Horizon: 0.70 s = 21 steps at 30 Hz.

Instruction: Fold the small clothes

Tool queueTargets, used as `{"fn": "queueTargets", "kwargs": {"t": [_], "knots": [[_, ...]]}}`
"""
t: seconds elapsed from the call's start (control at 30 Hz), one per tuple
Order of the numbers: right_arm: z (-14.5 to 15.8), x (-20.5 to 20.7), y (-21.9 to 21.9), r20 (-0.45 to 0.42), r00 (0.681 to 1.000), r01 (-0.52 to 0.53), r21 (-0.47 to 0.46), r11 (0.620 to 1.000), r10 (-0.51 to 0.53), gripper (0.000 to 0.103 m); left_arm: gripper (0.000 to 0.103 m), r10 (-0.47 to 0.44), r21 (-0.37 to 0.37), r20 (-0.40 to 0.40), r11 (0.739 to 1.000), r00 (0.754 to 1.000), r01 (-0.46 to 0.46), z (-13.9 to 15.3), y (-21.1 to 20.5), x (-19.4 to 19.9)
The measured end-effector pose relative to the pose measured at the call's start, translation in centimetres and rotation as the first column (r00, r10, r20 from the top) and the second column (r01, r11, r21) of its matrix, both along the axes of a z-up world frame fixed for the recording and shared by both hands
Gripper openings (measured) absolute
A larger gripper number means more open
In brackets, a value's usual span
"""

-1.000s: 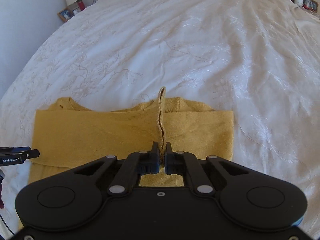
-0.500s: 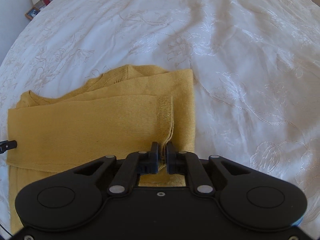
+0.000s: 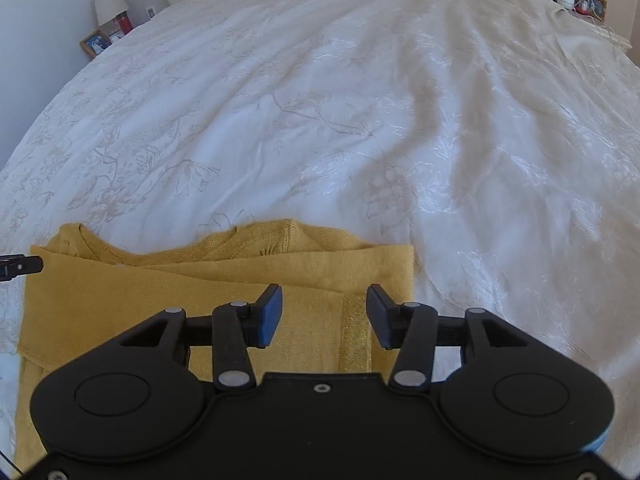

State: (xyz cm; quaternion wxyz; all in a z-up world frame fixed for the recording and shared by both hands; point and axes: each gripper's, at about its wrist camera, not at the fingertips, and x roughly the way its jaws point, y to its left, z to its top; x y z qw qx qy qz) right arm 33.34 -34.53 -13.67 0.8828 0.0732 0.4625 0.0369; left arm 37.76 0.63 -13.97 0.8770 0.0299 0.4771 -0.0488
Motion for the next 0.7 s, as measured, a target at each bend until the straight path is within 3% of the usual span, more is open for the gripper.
{"fn": "queueTargets", "kwargs": {"t": [0.1, 0.23, 0.43, 0.5, 0.57, 0.63, 0.7], "knots": [[-1.1, 1.7, 1.2, -0.017, 0.999, -0.038, -0.013, 0.999, 0.037, 0.055, 0.049, -0.015, 0.011, -0.024, 1.000, 1.000, 0.015, -1.7, -1.2, 1.9], [-3.1, 3.4, 1.9, -0.054, 0.997, -0.050, -0.043, 0.998, 0.048, 0.056, 0.049, 0.035, 0.008, -0.044, 0.999, 0.998, -0.035, -3.2, -1.3, 4.4], [-3.5, 4.3, 1.4, -0.061, 0.998, -0.030, -0.035, 0.999, 0.028, 0.058, 0.051, 0.075, 0.018, -0.036, 0.997, 0.997, -0.075, -2.8, -0.6, 6.3], [-2.8, 3.9, 1.2, -0.044, 0.999, -0.023, -0.031, 0.999, 0.022, 0.063, 0.051, 0.075, 0.008, -0.012, 0.997, 0.997, -0.075, -1.8, -0.3, 6.0], [-1.9, 3.3, 0.9, -0.025, 1.000, -0.014, -0.006, 1.000, 0.014, 0.076, 0.053, 0.061, -0.036, 0.005, 0.997, 0.998, -0.061, -0.8, 0.1, 5.0], [-1.0, 2.2, 0.3, -0.004, 1.000, -0.006, 0.029, 1.000, 0.006, 0.081, 0.068, 0.042, -0.085, 0.013, 0.996, 0.999, -0.040, 0.2, 0.2, 3.5], [-0.1, 0.8, -0.1, 0.005, 1.000, -0.001, 0.043, 0.999, 0.001, 0.093, 0.089, 0.031, -0.109, 0.028, 0.994, 0.999, -0.028, 1.2, 0.1, 1.5]]}}
